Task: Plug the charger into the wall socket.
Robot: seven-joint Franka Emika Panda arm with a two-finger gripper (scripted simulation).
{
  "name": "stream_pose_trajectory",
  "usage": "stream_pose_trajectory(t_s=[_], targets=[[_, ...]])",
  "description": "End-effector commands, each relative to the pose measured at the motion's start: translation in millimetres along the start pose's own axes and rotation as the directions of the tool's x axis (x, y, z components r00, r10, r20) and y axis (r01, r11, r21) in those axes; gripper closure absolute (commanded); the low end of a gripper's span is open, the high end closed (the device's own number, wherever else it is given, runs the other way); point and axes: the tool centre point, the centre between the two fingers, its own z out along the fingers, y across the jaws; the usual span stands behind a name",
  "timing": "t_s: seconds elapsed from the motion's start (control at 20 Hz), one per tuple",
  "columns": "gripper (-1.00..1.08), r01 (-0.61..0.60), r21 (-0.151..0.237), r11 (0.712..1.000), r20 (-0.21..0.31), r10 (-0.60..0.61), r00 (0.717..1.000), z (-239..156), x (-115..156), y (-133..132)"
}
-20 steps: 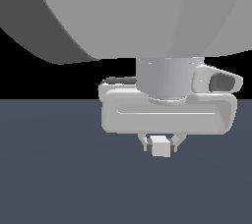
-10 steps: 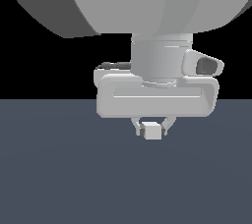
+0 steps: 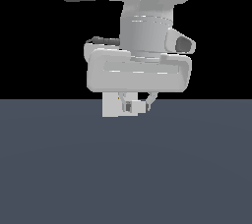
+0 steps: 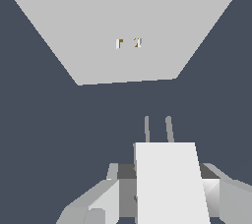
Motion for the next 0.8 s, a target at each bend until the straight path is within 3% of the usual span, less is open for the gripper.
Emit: stream_pose_trajectory(t_s=[0.0,0.75], targets=[[1.08,0.032,0.014,0.999,0.000,-0.032,0.999,-6,8,-5],[1.08,0.071,0.034,0.997,0.000,-0.071,0.997,-12,18,-13]])
